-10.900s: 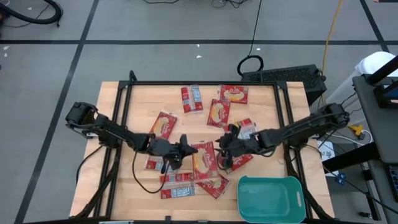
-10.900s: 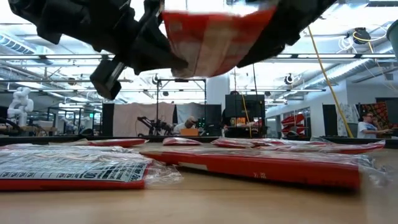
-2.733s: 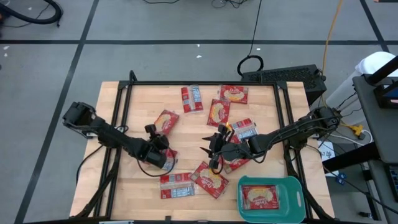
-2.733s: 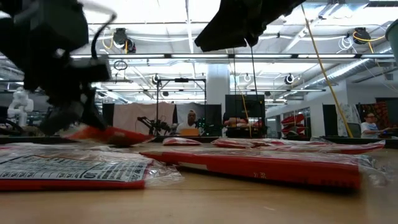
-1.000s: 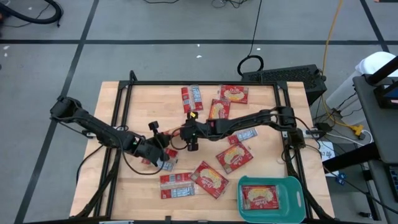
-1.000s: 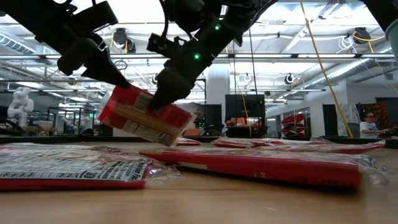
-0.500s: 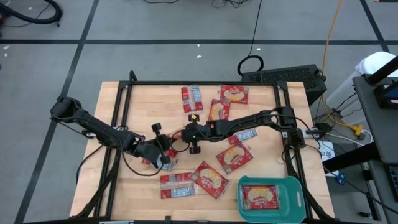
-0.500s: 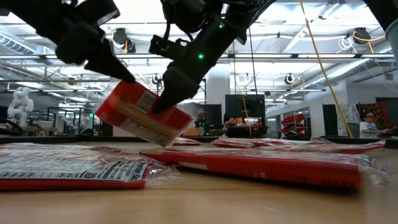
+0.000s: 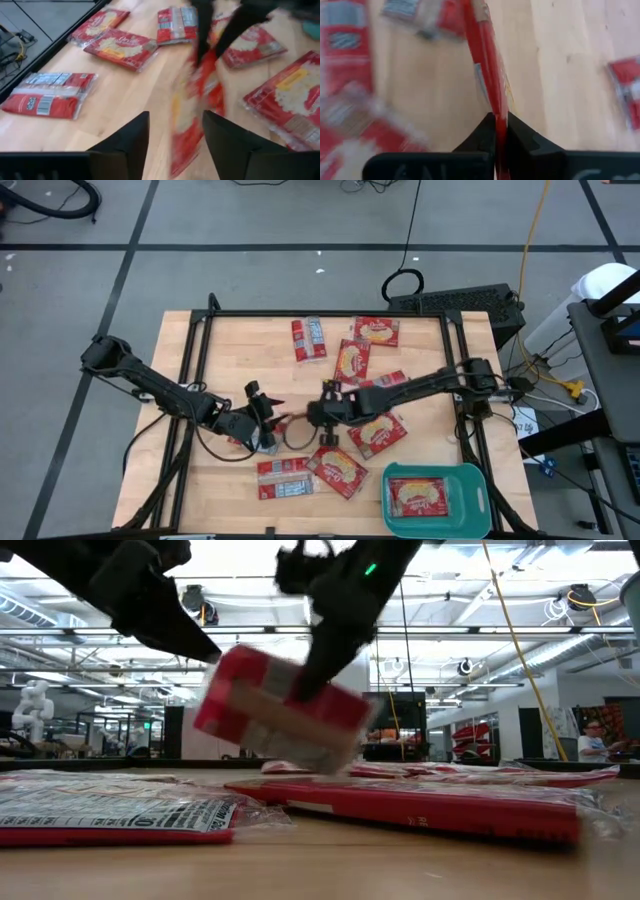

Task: Sort popcorn bags into baskets
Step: Put the popcorn bag into the green bin

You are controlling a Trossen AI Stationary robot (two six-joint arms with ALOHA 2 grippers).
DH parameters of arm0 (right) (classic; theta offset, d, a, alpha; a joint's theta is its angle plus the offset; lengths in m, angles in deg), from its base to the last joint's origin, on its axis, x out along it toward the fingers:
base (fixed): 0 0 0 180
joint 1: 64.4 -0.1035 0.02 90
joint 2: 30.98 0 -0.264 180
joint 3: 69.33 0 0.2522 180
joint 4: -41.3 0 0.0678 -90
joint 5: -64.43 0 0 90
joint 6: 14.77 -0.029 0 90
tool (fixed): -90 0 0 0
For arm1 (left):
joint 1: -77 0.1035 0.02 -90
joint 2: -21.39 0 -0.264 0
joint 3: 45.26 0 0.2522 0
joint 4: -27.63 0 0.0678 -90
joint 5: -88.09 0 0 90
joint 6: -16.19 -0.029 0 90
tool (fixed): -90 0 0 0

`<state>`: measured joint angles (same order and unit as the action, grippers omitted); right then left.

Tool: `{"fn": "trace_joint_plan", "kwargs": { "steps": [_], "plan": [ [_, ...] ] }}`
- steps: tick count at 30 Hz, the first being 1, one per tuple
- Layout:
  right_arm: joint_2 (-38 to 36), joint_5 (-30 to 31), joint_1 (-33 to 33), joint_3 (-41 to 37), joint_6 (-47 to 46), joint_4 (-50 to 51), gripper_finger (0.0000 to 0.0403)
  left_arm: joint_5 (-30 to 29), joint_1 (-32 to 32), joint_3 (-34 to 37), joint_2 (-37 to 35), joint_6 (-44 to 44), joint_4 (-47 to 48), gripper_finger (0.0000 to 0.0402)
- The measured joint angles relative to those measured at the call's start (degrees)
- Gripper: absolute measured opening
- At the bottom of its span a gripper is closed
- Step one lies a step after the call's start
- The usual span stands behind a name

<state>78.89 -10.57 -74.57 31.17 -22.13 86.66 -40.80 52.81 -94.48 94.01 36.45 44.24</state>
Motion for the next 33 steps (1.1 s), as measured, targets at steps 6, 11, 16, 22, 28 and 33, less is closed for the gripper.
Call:
{"fn": "trace_joint_plan", "kwargs": {
  "steps": [6, 11, 16, 22, 28, 33],
  "plan": [
    [-5.28, 3.12, -4.98, 0.00, -6.92, 4.73, 0.0008, -0.07, -0.35, 0.02, 0.00, 0.03, -0.53, 0.0192],
    [-10.51, 4.42, -8.66, 0.00, -13.70, 10.27, 0.0007, -0.05, -1.07, 0.02, 0.00, 0.05, -0.82, 0.0175],
    [-16.19, 4.18, -12.53, 0.00, -23.19, 22.16, 0.0007, -0.03, -1.20, 0.02, 0.00, 0.23, -1.09, 0.0160],
    [-25.14, 4.14, -18.20, 0.02, -35.91, 33.86, 0.0008, -0.03, -1.20, 0.02, 0.00, 0.06, -1.43, 0.0154],
    [-30.24, -2.32, -24.84, 0.04, -46.71, 37.41, 0.0008, -0.02, -1.20, 0.02, 0.00, 0.58, -1.42, 0.0154],
    [-30.76, -10.29, -29.98, 0.07, -58.01, 40.19, 0.0008, -0.01, -1.20, 0.02, 0.00, 0.84, -1.44, 0.0154]
  ]
}}
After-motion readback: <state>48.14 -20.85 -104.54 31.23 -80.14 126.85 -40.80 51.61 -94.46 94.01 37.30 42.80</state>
